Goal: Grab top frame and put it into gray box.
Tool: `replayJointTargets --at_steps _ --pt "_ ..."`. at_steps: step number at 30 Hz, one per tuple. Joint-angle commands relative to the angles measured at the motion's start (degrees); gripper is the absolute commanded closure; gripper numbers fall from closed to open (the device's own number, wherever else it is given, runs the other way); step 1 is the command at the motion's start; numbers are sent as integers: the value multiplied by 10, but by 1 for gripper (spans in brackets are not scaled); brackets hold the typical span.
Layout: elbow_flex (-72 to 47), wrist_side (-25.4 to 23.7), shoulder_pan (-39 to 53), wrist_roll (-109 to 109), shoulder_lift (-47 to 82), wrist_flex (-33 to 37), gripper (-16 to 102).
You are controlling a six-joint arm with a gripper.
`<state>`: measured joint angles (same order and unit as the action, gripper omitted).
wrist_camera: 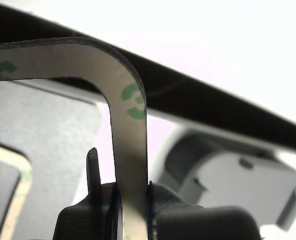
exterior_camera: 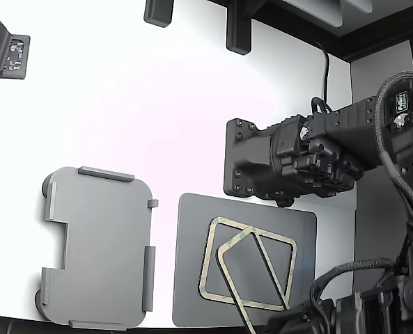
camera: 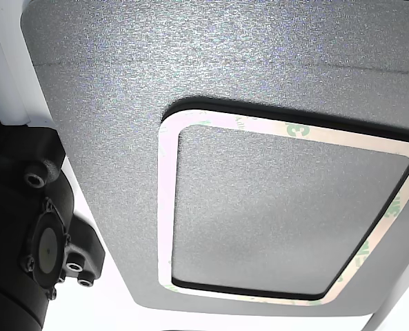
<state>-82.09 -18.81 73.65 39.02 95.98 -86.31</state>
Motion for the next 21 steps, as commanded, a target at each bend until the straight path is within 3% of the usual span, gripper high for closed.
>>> replayJointTargets --at_steps 1,12,16,19,21 --pt "-34 -82 -40 -142 56 37 97" --pt "-34 -191 -186 -741 82 5 99" --pt "-54 -174 -253 -964 94 33 100" --pt "-52 -113 -314 -1033 76 49 99" --pt "-12 -72 -354 -1089 28 22 99"
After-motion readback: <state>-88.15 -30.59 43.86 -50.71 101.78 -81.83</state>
